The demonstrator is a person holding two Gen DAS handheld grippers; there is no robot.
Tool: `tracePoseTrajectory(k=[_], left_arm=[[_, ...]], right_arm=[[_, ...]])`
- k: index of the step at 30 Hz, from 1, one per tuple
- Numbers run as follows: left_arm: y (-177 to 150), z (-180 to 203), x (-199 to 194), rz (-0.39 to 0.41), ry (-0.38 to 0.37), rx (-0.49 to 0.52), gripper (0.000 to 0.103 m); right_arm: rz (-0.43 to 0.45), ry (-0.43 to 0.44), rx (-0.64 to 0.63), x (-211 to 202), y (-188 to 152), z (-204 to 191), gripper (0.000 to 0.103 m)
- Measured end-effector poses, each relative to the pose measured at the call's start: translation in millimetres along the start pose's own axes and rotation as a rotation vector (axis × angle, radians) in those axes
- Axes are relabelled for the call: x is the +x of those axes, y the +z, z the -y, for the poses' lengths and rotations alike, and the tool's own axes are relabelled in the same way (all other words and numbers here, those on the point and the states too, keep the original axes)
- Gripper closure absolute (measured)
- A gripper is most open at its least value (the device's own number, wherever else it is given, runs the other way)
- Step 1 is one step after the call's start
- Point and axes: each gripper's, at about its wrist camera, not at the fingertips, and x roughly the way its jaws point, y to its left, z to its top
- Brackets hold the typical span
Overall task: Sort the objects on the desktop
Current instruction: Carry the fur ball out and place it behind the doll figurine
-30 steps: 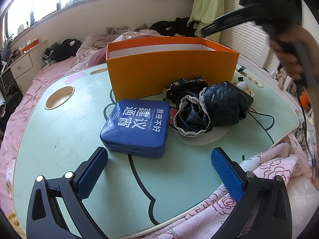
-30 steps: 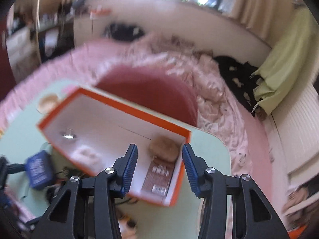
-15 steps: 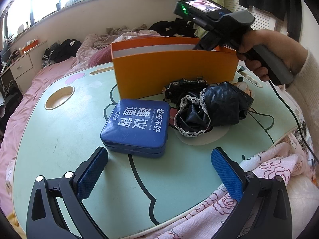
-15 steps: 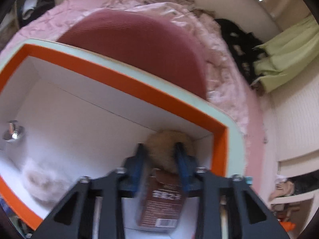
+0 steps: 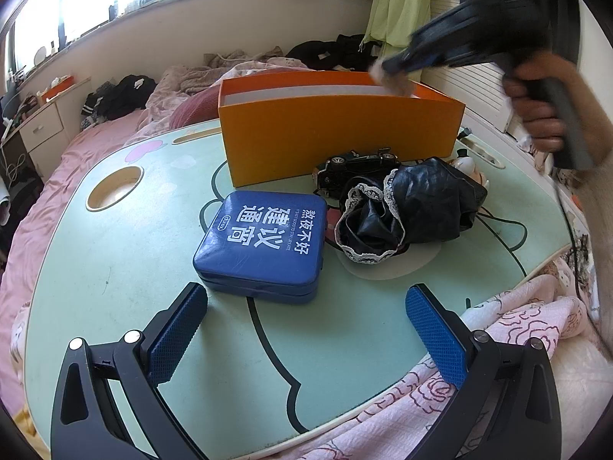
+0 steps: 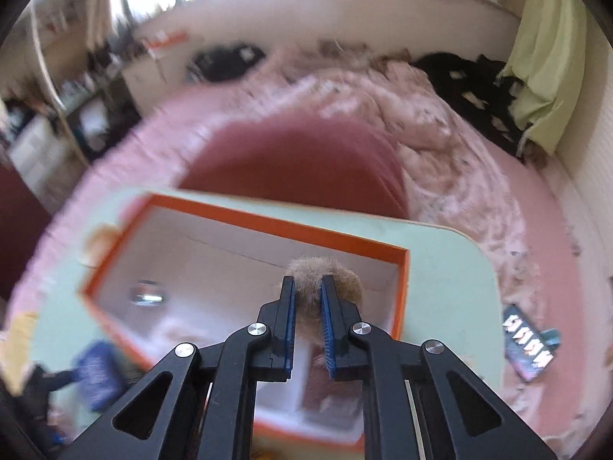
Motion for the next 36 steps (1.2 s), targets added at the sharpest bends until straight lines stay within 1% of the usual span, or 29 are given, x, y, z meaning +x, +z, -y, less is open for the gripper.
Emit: tracePoseTrajectory(k=[1,4,5,8,10,12,13,14,15,16,17,18,19,21,22,23,24,25,26,29,30,31,32,33,35,36], left_arm=[[-0.3,-0.3,-0.3,0.000,0.000,0.000,0.000],[-0.5,-0.4,-0.4,0.000,0.000,0.000,0.000],[-0.5,-0.2,-0.2,0.000,0.000,0.000,0.000],[-0.8,-0.4,-0.3,0.000,0.000,0.000,0.000],[-1.0,-0.5,-0.4,0.001,0.000,-0.001,0.000],[-1.1,-0.6,-0.5,0.001,0.000,-0.001,0.000],[-1.1,-0.7,-0.5,0.001,0.000,0.000,0.000],[-1.0,-0.6,-0.4,0.001,0.000,0.000,0.000],[-1.2,-0.6,-0.6,0.001,0.000,-0.001,0.000],[-1.2,-0.6,-0.6,0.001,0.000,-0.001,0.000],[-1.2,-0.5,-0.6,0.001,0.000,-0.001,0.000],[-1.2,-0.6,-0.7,0.001,0.000,-0.001,0.000],[-1.3,-0.6,-0.7,0.001,0.000,-0.001,0.000],[-1.3,-1.0,-0.8,0.001,0.001,0.000,0.000],[-1.2,-0.6,-0.5,0.001,0.001,0.000,0.000],[-1.4,-1.0,-0.7,0.001,0.001,0.000,0.000],[-1.5,-1.1,-0.9,0.001,0.000,-0.001,0.000],[-1.5,-1.1,-0.9,0.001,0.000,-0.001,0.000],[-1.5,-1.0,-0.9,0.001,0.000,-0.001,0.000],[-1.6,-1.1,-0.8,0.001,0.001,-0.001,0.000],[-1.7,-1.3,-1.1,0.002,0.000,-0.001,0.000],[-1.7,-1.3,-1.1,0.002,0.000,-0.001,0.000],[-1.9,-0.9,-1.2,0.002,0.003,0.001,0.000],[-1.1,-0.7,-1.6,0.002,0.003,0.000,0.000],[-0.2,-1.2,-2.3,0.002,0.002,-0.001,0.000],[0.3,-1.1,-2.6,0.003,0.003,-0.001,0.000]], right_arm=[[0.034,0.056,0.007,-17.6,-6.6,-3.2,0.090],[0.098,0.169,-0.001,-52.6,-30.1,-13.2,0.091],[0.106,0.194,-0.001,-58.9,-37.5,-16.5,0.090],[0.109,0.266,0.015,-68.6,-65.2,-14.2,0.090],[0.082,0.283,0.034,-64.3,-78.2,-13.6,0.090],[0.070,0.269,0.038,-55.9,-84.9,-14.9,0.090],[0.078,0.274,0.038,-53.2,-86.3,-16.6,0.089],[0.091,0.274,0.042,-50.1,-86.5,-15.8,0.086],[0.109,0.260,0.049,-48.2,-86.3,-15.6,0.080],[0.125,0.226,0.053,-47.6,-87.8,-17.2,0.073],[0.141,0.182,0.049,-48.7,-90.8,-19.4,0.054],[0.159,0.158,0.041,-51.4,-95.4,-20.9,0.038],[0.181,0.157,0.031,-56.8,-104.0,-24.4,0.034],[0.187,0.165,0.026,-63.6,-120.0,-22.0,0.019],[0.189,0.144,0.024,-65.5,-128.7,-22.4,0.016],[0.190,0.105,0.012,-67.8,-140.7,-23.8,0.013],[0.185,0.062,-0.004,-69.0,-151.4,-25.4,0.013],[0.180,0.037,-0.015,-69.4,-160.0,-26.8,0.013],[0.170,0.024,-0.027,-68.2,-170.5,-27.8,0.012],[0.128,0.042,-0.071,-55.5,-188.3,-32.4,0.007],[0.113,0.033,-0.082,-48.0,-189.9,-33.6,0.007],[0.102,0.004,-0.088,-40.2,-191.4,-34.8,0.006],[0.124,-0.048,-0.106,-36.2,-195.0,-38.1,0.000],[0.143,-0.074,-0.122,-33.4,-198.5,-41.2,0.000],[0.189,-0.068,-0.125,-32.2,-203.9,-42.1,0.000],[0.194,-0.063,-0.124,-31.6,-205.2,-40.6,0.000]])
